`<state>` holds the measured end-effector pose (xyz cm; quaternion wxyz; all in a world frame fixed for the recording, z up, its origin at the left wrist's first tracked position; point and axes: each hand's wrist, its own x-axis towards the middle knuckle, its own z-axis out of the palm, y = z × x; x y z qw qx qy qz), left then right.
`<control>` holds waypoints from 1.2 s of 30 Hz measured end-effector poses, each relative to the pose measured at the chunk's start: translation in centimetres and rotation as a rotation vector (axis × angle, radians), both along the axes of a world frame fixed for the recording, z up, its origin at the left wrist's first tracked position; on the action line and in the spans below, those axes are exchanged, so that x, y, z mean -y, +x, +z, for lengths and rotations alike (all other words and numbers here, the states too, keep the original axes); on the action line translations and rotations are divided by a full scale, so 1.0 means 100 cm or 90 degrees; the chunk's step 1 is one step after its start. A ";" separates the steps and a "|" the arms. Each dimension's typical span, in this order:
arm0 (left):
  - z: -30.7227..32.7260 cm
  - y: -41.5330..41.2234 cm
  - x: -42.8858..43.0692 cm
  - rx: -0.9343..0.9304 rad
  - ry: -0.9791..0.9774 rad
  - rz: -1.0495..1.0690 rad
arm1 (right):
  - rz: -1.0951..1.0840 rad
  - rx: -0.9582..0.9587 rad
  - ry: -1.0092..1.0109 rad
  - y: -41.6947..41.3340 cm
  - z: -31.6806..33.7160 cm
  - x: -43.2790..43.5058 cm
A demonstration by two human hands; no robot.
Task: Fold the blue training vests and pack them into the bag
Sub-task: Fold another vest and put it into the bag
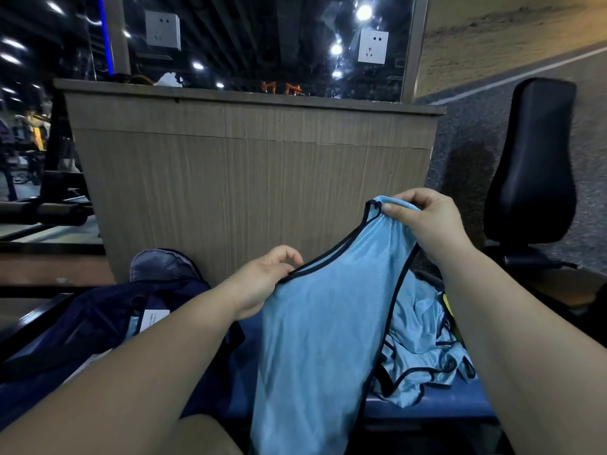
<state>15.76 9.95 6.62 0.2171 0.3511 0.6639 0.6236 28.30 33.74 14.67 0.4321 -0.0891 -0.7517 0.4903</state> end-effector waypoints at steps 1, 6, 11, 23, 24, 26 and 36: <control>0.002 0.002 -0.001 0.004 -0.002 0.018 | -0.011 -0.001 0.000 -0.003 0.001 0.001; 0.000 -0.010 -0.002 -0.135 -0.093 -0.018 | -0.049 0.009 0.029 -0.017 0.007 0.013; -0.011 -0.027 -0.001 -0.172 -0.104 0.019 | -0.039 0.064 0.085 -0.029 0.014 0.016; -0.082 -0.110 -0.019 -0.084 -0.144 0.155 | 0.038 0.219 0.173 -0.127 -0.021 -0.026; -0.087 -0.119 -0.022 -0.112 -0.184 0.179 | 0.031 0.239 0.184 -0.141 -0.031 -0.028; -0.101 -0.138 -0.026 -0.174 -0.268 0.224 | -0.006 0.288 0.224 -0.168 -0.051 -0.032; -0.180 -0.173 -0.040 -0.335 -0.547 0.295 | -0.162 0.477 0.438 -0.272 -0.168 -0.035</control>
